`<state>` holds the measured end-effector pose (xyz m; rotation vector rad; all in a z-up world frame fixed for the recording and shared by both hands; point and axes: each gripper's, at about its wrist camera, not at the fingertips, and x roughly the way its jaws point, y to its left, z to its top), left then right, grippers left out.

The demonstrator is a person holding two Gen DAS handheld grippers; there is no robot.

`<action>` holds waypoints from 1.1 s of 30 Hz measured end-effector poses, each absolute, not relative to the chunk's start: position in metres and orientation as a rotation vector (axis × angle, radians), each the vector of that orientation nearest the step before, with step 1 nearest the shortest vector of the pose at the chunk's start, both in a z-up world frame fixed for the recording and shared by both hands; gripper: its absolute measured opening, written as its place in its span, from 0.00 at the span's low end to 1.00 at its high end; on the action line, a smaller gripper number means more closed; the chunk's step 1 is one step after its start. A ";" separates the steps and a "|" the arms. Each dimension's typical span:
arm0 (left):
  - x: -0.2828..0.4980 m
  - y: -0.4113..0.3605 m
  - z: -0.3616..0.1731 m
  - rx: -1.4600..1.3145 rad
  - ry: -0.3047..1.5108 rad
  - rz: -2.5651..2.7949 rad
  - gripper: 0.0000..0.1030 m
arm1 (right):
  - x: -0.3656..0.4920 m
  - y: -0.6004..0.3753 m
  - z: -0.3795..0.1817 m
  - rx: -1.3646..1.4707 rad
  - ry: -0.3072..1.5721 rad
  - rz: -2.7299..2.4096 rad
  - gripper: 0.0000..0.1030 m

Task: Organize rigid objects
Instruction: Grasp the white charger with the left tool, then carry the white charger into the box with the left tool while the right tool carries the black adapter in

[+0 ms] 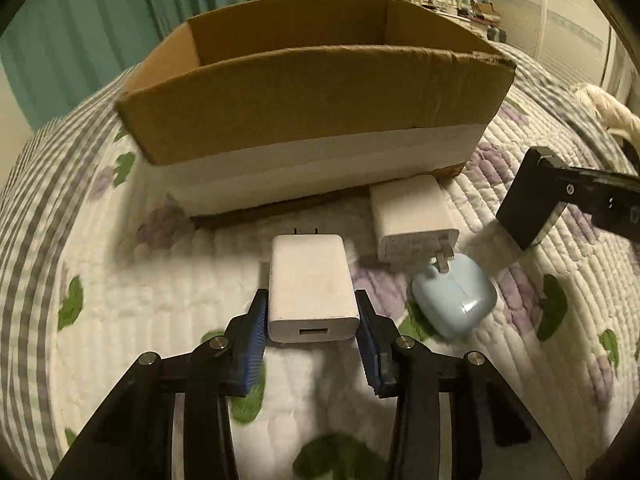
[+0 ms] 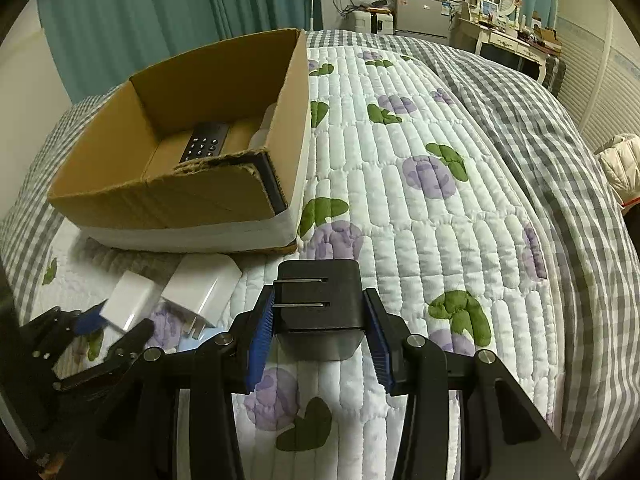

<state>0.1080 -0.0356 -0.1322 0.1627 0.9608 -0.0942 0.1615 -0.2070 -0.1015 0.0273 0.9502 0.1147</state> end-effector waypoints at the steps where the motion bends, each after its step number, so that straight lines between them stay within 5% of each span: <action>1: 0.105 -0.035 -0.129 0.167 0.956 -0.089 0.40 | 0.160 -0.206 -0.101 0.022 0.947 0.112 0.41; 19: 0.086 -0.024 -0.007 0.080 0.707 -0.088 0.39 | 0.111 -0.184 -0.013 0.007 0.831 0.170 0.41; 33: 0.194 0.006 0.012 -0.010 0.693 -0.046 0.40 | 0.203 -0.156 0.037 -0.086 0.727 0.213 0.41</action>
